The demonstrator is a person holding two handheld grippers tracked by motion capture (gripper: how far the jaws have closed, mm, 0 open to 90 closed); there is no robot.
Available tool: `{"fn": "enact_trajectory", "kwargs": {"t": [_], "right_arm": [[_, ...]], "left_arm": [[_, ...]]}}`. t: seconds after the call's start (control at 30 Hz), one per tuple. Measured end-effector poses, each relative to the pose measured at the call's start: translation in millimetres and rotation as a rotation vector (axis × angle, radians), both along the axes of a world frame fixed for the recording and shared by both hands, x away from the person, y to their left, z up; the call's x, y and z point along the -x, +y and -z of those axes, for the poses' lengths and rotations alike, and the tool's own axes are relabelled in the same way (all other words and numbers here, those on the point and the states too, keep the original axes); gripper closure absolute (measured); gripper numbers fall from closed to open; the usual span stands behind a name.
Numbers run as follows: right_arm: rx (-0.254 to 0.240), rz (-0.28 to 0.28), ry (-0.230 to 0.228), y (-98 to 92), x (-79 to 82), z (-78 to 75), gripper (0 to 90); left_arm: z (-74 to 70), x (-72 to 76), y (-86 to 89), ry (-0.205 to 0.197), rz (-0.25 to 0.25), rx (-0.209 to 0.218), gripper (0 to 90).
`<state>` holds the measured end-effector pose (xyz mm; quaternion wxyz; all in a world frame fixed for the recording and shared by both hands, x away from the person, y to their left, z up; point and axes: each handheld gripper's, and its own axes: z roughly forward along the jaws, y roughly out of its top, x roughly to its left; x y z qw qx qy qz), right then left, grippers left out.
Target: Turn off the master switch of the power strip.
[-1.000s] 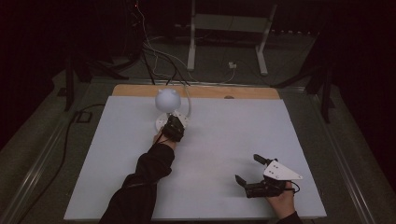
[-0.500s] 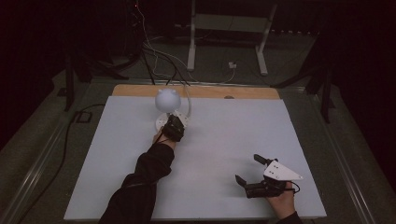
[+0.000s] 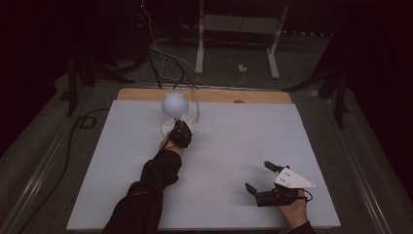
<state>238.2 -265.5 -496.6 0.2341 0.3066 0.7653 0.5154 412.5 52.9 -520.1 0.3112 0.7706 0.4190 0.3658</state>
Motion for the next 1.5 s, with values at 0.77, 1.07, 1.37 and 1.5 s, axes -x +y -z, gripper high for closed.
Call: {"fn": "enact_trajectory", "kwargs": {"t": [0.77,1.07,1.37,1.5], "right_arm": [[-0.008,0.009,-0.011,-1.7,0.5,-1.4,0.0],[-0.008,0.009,-0.011,-1.3,0.4,-1.5,0.0],[-0.009,0.009,-0.012,-1.2,0.4,-1.7,0.0],[-0.010,0.009,-0.008,-0.8,0.1,-1.3,0.0]], "left_arm": [[-22.4,21.9,-4.7,-0.039,0.053,0.086,82.4],[-31.1,25.8,-3.2,0.033,0.115,0.122,68.1],[-42.3,29.7,-1.2,0.136,0.205,0.174,38.0],[-47.3,32.2,1.0,0.170,0.249,0.195,24.2]]}}
